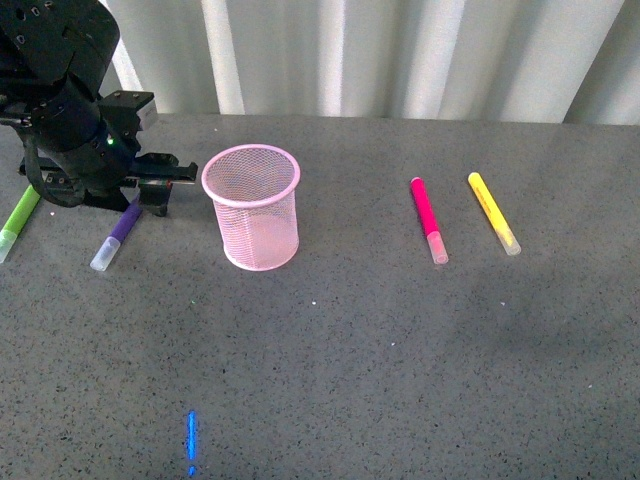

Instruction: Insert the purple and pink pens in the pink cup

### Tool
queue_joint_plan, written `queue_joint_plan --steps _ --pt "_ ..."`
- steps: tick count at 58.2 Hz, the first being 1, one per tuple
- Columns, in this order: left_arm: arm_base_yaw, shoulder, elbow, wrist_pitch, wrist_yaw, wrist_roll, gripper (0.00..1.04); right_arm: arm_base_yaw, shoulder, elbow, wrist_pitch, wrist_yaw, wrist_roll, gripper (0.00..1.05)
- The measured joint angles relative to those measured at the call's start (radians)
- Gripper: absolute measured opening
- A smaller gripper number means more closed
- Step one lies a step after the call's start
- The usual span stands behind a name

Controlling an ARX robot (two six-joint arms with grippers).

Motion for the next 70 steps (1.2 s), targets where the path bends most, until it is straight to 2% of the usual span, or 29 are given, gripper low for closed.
queue_joint_plan --steps 12,23,41,46,52,57,70 --pt "0.001 0.0 0.002 -0.003 -0.01 -0.033 0.14 0.0 0.0 0.0 0.0 0.0 0.0 0.98" --pt "0.001 -0.003 0.001 0.003 -0.027 -0.06 0.13 0.0 0.0 0.0 0.0 0.0 0.0 0.98" --pt "0.022 -0.058 -0.019 0.057 0.02 -0.151 0.13 0.0 0.0 0.0 0.0 0.0 0.0 0.98" --pt "0.024 -0.158 -0.1 0.23 -0.073 -0.116 0.13 0.0 0.0 0.0 0.0 0.0 0.0 0.98" --pt "0.016 -0.3 -0.216 0.45 -0.089 -0.108 0.13 0.0 0.0 0.0 0.0 0.0 0.0 0.98" --pt "-0.002 -0.371 -0.301 0.608 -0.062 -0.123 0.13 0.0 0.0 0.0 0.0 0.0 0.0 0.98" --pt "-0.163 -0.476 -0.581 1.085 -0.114 -0.185 0.13 0.0 0.0 0.0 0.0 0.0 0.0 0.98"
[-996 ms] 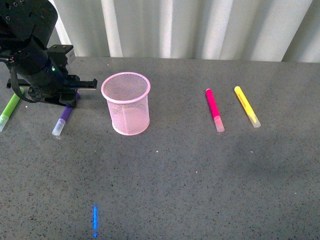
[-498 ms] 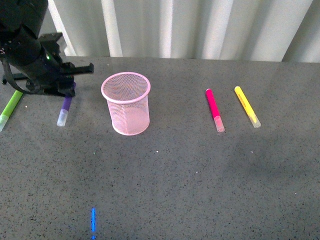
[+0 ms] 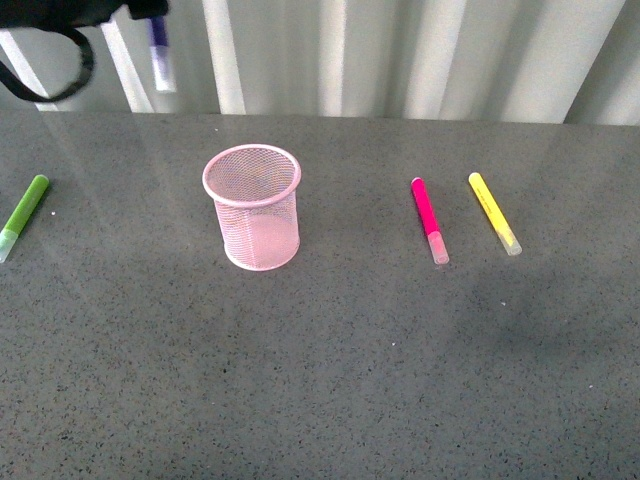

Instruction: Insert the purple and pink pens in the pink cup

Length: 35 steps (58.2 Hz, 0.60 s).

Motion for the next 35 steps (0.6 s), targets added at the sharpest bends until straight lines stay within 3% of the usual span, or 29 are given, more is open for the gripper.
queue_joint_plan --steps 8,13,35 --pt "-0.118 0.016 -0.108 0.253 -0.077 -0.008 0.13 0.0 0.0 0.0 0.0 0.0 0.0 0.98" --pt "-0.167 0.027 -0.132 0.313 -0.148 -0.022 0.13 0.0 0.0 0.0 0.0 0.0 0.0 0.98" --pt "-0.219 0.132 -0.139 0.304 -0.308 -0.103 0.13 0.0 0.0 0.0 0.0 0.0 0.0 0.98"
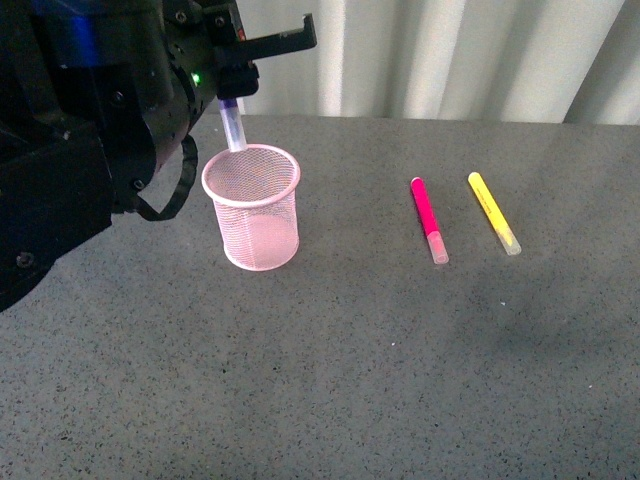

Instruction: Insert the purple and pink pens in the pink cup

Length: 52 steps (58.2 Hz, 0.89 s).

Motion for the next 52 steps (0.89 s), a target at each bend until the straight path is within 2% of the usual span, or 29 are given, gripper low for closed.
queue_joint_plan --steps 32,45,52 --pt "0.006 0.079 0.006 -0.002 0.032 -0.112 0.13 0.0 0.0 0.0 0.0 0.0 0.0 0.98" --pt "0.007 0.083 0.006 -0.034 0.095 -0.18 0.13 0.0 0.0 0.0 0.0 0.0 0.0 0.98" --pt "0.01 0.084 0.005 -0.101 0.131 -0.245 0.33 0.0 0.0 0.0 0.0 0.0 0.0 0.98"
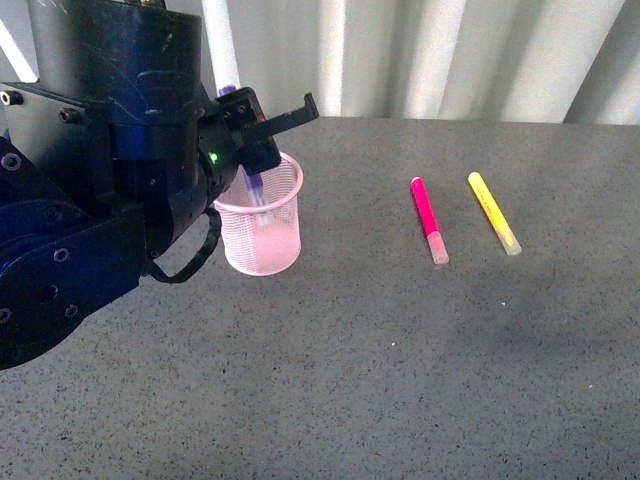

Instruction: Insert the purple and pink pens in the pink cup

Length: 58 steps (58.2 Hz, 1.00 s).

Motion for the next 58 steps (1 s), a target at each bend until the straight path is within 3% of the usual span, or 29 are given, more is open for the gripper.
queue_joint_plan --steps 14,22,34,46,47,50,54,58 --pt "0.026 -0.066 -0.021 -0.072 0.047 -0.047 0.75 0.0 0.0 0.0 0.0 0.0 0.0 0.98" --pt "0.065 -0.225 -0.021 -0.26 0.118 0.012 1.0 0.0 0.0 0.0 0.0 0.0 0.0 0.98" --pt "0.13 -0.496 -0.079 -0.691 0.259 0.324 0.98 0.0 0.0 0.0 0.0 0.0 0.0 0.98" --pt "0.165 -0.604 -0.13 -0.711 0.268 0.447 0.98 0.0 0.0 0.0 0.0 0.0 0.0 0.98" --pt "0.164 -0.595 -0.14 -0.676 0.251 0.457 0.97 0.0 0.0 0.0 0.0 0.0 0.0 0.98" --pt "0.163 -0.563 -0.251 -0.338 0.116 0.479 0.84 0.0 0.0 0.0 0.0 0.0 0.0 0.98" --pt "0.191 -0.587 -0.414 0.021 0.103 0.489 0.66 0.0 0.0 0.0 0.0 0.002 0.001 0.98" --pt "0.215 -0.657 -0.472 0.103 0.121 0.492 0.52 0.0 0.0 0.0 0.0 0.001 0.001 0.98"
